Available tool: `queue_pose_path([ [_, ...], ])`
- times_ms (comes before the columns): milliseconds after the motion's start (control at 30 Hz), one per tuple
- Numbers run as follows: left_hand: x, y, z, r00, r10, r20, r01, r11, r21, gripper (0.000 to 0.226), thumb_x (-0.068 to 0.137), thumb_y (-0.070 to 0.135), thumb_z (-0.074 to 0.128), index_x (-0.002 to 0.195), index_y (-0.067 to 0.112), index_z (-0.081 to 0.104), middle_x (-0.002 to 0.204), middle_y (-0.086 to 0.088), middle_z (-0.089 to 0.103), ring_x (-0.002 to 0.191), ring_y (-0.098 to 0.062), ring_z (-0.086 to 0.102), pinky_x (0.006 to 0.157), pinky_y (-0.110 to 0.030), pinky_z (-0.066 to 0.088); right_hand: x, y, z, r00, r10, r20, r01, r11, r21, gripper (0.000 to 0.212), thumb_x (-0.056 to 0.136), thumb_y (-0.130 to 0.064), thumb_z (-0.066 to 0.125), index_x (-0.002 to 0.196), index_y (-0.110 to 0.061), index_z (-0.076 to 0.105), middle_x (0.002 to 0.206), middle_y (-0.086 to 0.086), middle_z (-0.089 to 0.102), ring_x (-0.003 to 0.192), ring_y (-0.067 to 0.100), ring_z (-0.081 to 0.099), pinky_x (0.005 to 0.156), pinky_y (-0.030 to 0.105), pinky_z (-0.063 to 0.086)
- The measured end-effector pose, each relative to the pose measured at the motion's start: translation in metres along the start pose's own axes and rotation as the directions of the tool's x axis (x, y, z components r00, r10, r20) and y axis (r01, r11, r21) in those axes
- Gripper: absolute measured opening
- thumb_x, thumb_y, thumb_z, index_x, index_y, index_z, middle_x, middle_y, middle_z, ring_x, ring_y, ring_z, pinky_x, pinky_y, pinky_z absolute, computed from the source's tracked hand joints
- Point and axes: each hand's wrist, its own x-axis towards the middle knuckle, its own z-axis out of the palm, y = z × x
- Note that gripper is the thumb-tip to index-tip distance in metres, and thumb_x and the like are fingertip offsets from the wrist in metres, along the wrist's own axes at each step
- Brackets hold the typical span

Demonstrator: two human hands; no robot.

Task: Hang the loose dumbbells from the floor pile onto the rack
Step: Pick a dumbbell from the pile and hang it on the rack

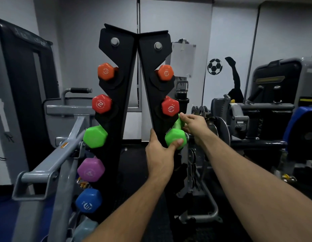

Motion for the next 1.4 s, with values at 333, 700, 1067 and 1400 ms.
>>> queue_pose_path([
  [333, 0.007, 0.002, 0.006, 0.991, -0.084, -0.1, 0.091, 0.993, 0.07, 0.09, 0.058, 0.059, 0.091, 0.132, 0.025, 0.054, 0.106, 0.01, 0.07, 0.098, -0.012, 0.068, 0.082, -0.029, 0.059, -0.008, 0.008, 0.01, 0.991, 0.057, 0.122, -0.04, 0.989, -0.144, 0.014, 0.098, -0.01, 0.062, 0.087, -0.011, 0.07, 0.069, -0.001, 0.067, 0.064, 0.013, 0.064, 0.05, 0.019, 0.049],
  [700, 0.007, -0.028, -0.006, 0.994, 0.0, 0.107, -0.01, 0.995, 0.099, 0.093, 0.072, 0.07, 0.071, 0.152, 0.034, 0.038, 0.129, 0.01, 0.068, 0.12, -0.008, 0.064, 0.104, -0.039, 0.054, -0.031, 0.029, -0.001, 0.987, 0.051, 0.151, -0.048, 0.999, -0.018, 0.033, 0.103, -0.043, 0.053, 0.09, -0.024, 0.076, 0.071, -0.011, 0.075, 0.076, 0.008, 0.067, 0.079, 0.027, 0.048],
  [1067, -0.048, -0.077, -0.077, 0.975, -0.094, 0.201, 0.053, 0.978, 0.2, 0.057, 0.097, 0.017, 0.067, 0.15, 0.014, 0.048, 0.144, -0.004, 0.059, 0.132, -0.015, 0.056, 0.112, -0.029, 0.042, -0.127, 0.055, -0.017, 0.986, -0.108, -0.124, 0.104, 0.994, -0.034, 0.05, 0.092, -0.052, 0.056, 0.134, -0.027, 0.066, 0.131, -0.005, 0.07, 0.127, 0.012, 0.061, 0.115, 0.043, 0.044],
  [1400, -0.215, -0.223, -0.17, 0.752, -0.609, 0.252, 0.464, 0.761, 0.453, 0.042, 0.099, 0.011, 0.061, 0.141, 0.012, 0.06, 0.136, -0.006, 0.064, 0.128, -0.017, 0.058, 0.104, -0.024, 0.043, -0.321, 0.266, -0.015, 0.93, 0.331, -0.158, -0.355, 0.921, -0.161, 0.044, 0.086, -0.057, 0.06, 0.126, -0.041, 0.063, 0.126, -0.009, 0.069, 0.12, 0.013, 0.064, 0.111, 0.048, 0.048],
])
